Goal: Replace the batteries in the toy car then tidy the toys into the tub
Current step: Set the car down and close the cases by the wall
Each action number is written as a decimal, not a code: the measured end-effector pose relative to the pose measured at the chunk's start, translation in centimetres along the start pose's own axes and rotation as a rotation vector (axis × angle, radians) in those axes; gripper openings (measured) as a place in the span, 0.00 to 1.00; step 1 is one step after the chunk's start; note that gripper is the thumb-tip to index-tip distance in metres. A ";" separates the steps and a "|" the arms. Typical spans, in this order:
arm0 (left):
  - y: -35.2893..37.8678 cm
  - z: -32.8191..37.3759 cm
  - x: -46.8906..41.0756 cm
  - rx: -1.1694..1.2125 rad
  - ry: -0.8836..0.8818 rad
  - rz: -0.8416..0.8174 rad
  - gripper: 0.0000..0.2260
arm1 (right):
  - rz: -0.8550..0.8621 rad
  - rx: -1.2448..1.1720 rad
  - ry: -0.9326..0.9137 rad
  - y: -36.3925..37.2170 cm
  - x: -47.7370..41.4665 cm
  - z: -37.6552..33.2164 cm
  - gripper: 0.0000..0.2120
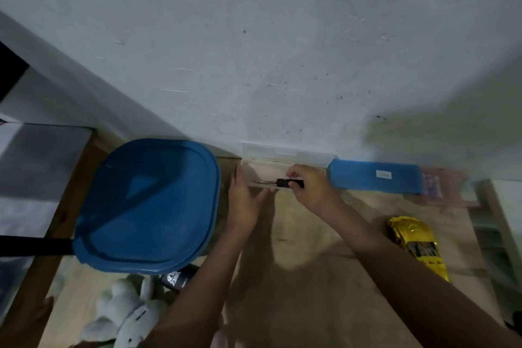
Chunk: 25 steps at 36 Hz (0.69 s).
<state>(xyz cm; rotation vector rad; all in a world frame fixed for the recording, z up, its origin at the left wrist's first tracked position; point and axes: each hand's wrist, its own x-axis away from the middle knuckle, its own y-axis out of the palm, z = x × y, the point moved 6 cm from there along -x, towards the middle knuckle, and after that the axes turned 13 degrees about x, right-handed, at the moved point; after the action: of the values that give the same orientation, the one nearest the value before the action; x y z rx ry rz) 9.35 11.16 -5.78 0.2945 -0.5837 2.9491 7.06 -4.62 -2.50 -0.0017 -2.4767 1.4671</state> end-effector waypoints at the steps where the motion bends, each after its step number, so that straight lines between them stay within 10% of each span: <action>1: 0.1 0.1 0.1 0.011 0.005 0.007 0.39 | 0.034 0.005 -0.032 -0.4 0.3 -0.4 0.09; 7: 0.4 0.0 0.3 0.106 -0.036 0.070 0.40 | 0.483 0.111 -0.250 -4.4 2.5 -2.5 0.13; 25: 0.2 -0.3 -0.2 0.381 -0.057 0.052 0.35 | 0.143 0.284 -0.118 -1.4 0.8 -0.6 0.14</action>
<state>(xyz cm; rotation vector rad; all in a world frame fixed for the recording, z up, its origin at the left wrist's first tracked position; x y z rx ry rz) 9.42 11.04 -6.18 0.4039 -0.0282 3.0944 6.61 -4.65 -0.80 -0.0400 -2.3761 1.9202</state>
